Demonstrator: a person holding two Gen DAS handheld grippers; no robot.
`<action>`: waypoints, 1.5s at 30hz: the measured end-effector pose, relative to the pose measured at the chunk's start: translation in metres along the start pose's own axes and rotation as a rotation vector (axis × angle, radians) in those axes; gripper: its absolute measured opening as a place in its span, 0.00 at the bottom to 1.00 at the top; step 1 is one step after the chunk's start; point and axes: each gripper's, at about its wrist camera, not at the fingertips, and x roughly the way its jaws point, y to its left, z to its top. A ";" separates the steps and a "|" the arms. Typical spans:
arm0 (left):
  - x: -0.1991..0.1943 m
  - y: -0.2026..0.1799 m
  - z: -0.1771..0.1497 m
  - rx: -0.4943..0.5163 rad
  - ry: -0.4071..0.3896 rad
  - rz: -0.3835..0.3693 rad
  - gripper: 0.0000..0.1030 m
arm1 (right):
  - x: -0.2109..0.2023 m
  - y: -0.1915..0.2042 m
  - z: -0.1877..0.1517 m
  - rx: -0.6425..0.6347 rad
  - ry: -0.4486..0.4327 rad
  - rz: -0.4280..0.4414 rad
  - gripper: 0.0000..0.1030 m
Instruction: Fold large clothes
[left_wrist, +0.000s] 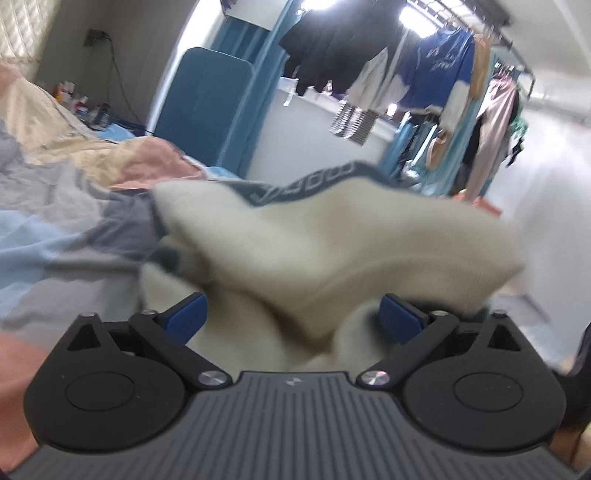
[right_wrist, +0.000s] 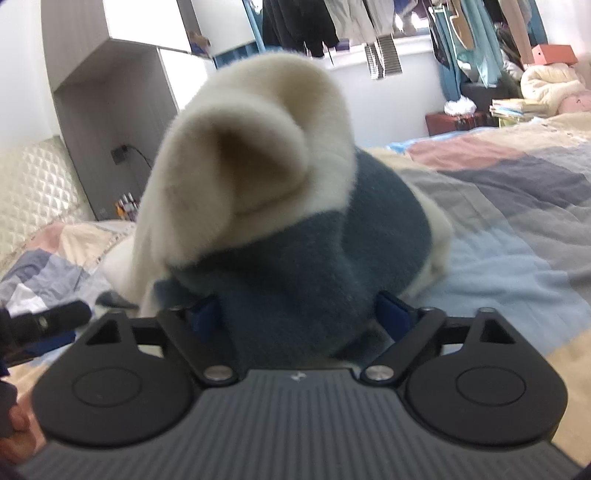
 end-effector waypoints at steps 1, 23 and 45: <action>0.004 0.001 0.004 -0.022 0.001 -0.023 0.90 | 0.000 0.001 0.000 -0.007 -0.005 0.001 0.77; -0.009 -0.026 0.095 -0.185 0.005 -0.076 0.06 | -0.027 -0.009 0.010 -0.021 -0.050 -0.012 0.17; -0.326 -0.090 -0.025 -0.150 -0.090 -0.068 0.00 | -0.169 -0.040 0.043 0.064 -0.072 -0.108 0.16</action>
